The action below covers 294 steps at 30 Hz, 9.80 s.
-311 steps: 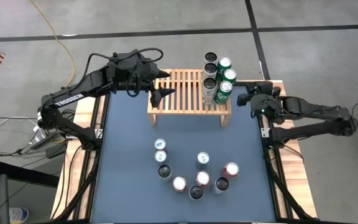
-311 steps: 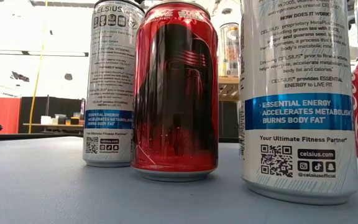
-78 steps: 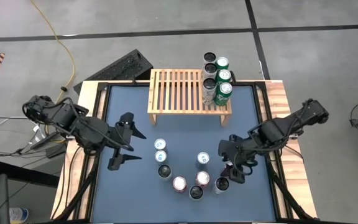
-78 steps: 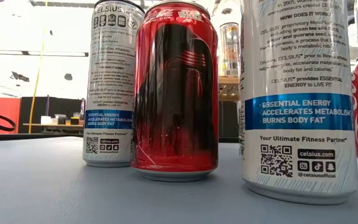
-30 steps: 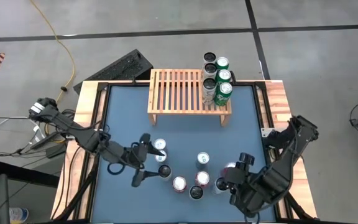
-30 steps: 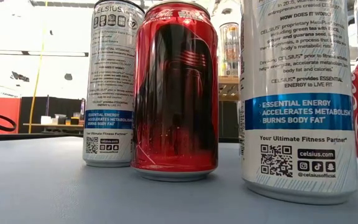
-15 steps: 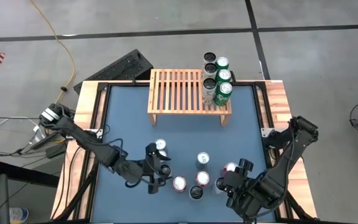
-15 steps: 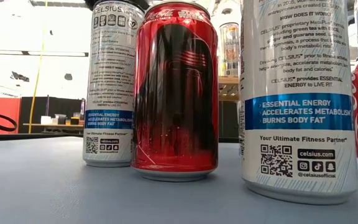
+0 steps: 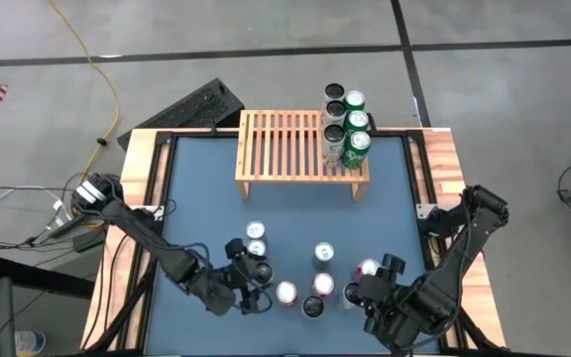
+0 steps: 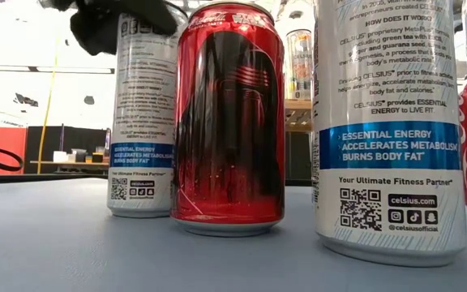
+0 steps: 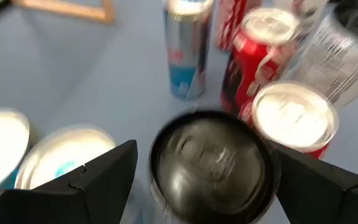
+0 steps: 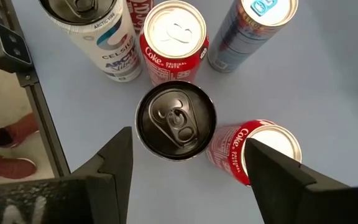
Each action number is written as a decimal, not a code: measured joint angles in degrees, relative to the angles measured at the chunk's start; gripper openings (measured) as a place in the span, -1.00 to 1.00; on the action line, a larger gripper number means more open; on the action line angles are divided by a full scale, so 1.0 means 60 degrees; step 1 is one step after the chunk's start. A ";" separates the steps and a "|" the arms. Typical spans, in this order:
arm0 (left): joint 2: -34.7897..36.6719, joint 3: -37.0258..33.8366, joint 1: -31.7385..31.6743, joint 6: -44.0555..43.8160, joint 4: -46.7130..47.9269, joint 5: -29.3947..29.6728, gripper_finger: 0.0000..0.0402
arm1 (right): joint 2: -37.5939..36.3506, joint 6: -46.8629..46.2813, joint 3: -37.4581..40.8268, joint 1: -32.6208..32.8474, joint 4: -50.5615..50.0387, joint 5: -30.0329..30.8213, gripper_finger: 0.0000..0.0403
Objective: Place canned beverage on shelf
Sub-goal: Put the left white-blue soda can on the shelf
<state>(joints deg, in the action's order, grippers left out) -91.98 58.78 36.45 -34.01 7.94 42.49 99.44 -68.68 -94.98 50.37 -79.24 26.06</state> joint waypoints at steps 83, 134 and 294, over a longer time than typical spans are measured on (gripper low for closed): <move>0.2143 0.4385 -1.3864 1.0995 0.4986 -1.6509 0.22 | 0.0047 -0.0835 0.0000 -0.2048 0.2306 0.1923 0.21; 0.0671 0.7621 -1.3894 1.1935 0.7914 -1.2923 0.61 | 0.0047 -0.0812 0.0000 -0.2234 0.2007 0.1920 0.21; -0.1836 0.6404 -0.9282 1.0463 0.6630 -0.6975 0.19 | 0.0051 -0.2088 -0.0004 -0.1043 0.0666 0.2510 0.21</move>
<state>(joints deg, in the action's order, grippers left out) -103.00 97.21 -19.25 28.76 47.72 0.64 99.74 -81.21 -95.00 44.12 -75.24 41.12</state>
